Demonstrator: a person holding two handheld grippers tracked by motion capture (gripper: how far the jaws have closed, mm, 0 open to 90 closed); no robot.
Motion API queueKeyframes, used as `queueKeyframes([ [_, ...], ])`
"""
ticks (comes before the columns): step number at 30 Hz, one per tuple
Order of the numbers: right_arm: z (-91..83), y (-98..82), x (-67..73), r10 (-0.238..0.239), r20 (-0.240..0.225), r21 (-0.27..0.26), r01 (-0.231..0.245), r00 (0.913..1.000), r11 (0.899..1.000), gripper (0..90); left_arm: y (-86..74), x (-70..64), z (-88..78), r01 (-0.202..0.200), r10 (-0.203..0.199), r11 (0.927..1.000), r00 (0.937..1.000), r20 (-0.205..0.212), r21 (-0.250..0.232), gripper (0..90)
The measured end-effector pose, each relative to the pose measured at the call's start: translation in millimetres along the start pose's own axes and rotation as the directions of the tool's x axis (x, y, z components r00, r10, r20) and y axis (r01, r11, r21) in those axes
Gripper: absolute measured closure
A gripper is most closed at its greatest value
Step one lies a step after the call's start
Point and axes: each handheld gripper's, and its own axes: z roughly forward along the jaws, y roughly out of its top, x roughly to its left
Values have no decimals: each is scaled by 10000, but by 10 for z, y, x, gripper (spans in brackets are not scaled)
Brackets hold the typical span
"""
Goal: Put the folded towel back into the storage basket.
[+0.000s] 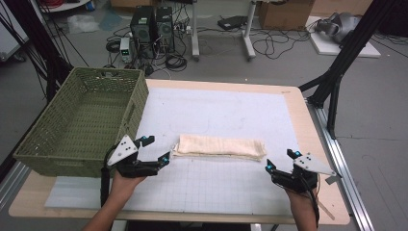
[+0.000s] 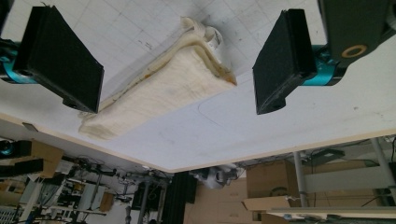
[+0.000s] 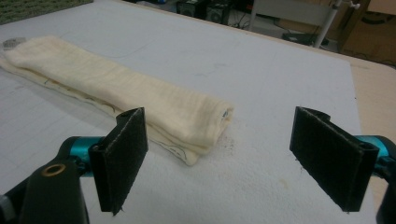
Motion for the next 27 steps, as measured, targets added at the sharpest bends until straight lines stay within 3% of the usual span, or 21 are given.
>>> queueKeyframes([
  [11,-35,0,3,22,0,-43,-22,10000,10000,180,60,20,39,292,-292,9996,9996,-21,44,166],
  [21,-55,0,5,-15,41,-85,16,10000,10000,180,331,144,191,443,-434,9974,9989,-164,562,168],
  [27,-52,-8,-6,7,55,-34,-7,10000,10000,180,401,176,296,425,-416,9962,9990,-141,762,171],
])
